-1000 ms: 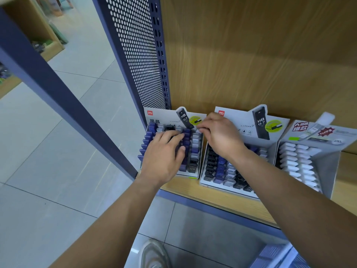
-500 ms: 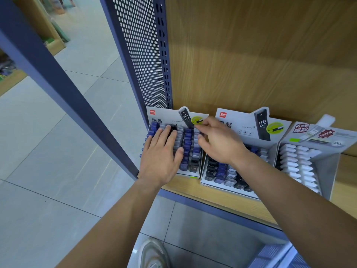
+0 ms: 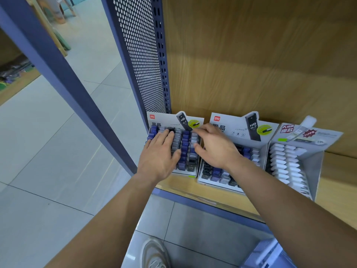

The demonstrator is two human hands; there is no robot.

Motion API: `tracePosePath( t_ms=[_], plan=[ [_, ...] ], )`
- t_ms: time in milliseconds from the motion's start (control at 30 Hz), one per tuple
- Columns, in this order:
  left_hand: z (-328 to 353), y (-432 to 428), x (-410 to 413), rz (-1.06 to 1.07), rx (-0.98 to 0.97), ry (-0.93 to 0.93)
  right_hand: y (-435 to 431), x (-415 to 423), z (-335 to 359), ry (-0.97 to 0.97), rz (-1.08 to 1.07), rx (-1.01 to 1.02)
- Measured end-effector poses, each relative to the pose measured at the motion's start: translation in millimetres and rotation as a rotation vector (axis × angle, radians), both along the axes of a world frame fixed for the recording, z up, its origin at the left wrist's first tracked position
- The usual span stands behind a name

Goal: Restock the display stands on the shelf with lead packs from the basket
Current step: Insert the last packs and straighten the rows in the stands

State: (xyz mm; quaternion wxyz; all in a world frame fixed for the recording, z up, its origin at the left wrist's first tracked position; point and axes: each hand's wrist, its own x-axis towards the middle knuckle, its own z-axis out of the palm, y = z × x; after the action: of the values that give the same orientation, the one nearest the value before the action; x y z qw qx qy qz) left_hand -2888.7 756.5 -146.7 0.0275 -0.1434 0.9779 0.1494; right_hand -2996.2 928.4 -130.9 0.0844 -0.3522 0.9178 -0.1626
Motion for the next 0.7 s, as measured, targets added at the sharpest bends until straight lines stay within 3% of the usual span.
tracePosePath(
  t_ms=[267, 700],
  plan=[
    [52, 33, 65, -0.006, -0.013, -0.021, 53, 55, 54, 0.031, -0.106, 0.061],
    [68, 194, 160, -0.270, -0.030, -0.247, 272, 189, 77, -0.057, -0.482, 0.194]
  ],
)
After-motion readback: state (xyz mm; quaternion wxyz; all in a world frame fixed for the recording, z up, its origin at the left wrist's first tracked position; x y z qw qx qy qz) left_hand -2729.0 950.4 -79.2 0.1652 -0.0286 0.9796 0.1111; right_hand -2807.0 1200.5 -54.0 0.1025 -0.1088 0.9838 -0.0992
